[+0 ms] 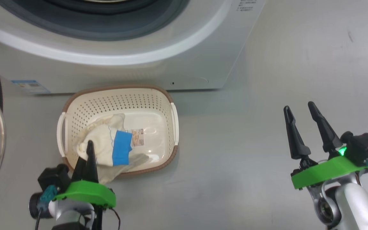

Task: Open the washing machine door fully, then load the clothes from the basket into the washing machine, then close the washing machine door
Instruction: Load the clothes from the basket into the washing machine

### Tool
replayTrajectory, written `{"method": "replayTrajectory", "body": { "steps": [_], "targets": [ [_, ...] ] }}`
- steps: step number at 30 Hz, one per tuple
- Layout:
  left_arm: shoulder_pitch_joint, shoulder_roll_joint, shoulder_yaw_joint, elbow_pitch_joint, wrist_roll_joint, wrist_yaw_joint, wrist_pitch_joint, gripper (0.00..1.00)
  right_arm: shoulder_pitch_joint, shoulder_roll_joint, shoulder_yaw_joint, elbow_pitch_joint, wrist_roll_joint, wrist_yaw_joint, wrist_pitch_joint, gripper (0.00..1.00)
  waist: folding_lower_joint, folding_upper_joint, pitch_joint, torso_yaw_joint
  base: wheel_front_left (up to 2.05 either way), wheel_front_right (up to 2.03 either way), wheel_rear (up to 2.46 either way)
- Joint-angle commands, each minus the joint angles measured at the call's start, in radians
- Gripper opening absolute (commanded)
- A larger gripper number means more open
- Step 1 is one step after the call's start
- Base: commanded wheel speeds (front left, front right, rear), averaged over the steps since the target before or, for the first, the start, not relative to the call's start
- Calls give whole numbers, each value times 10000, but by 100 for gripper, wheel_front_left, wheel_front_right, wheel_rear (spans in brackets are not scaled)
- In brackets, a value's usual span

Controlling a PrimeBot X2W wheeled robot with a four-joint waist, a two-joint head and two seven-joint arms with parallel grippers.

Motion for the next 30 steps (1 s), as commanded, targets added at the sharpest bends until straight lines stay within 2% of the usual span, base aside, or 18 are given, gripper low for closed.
{"method": "replayTrajectory", "body": {
  "steps": [1,5,13,23,30],
  "targets": [
    [321,109,257,-492,123,115,-112,0,172,-214,202,-245,-69,-29,-65,100,1,-1,-970,143,0,0,0],
    [1504,108,264,-1700,124,432,-112,0,581,-260,278,-257,-229,-29,-65,100,1,-1,-1796,274,0,0,0],
    [2851,107,216,-3062,235,566,-112,0,1229,-332,222,-273,-365,-29,-65,100,1,-1,-2644,514,0,0,0],
    [3793,107,448,-3763,182,712,-112,0,1867,-332,70,-308,-542,-29,-65,100,1,-1,-3478,626,0,0,0],
    [3972,107,483,-3896,215,706,-112,0,2025,-268,75,-350,-584,-29,-65,100,1,-1,-3683,555,0,0,0]
  ]
}}
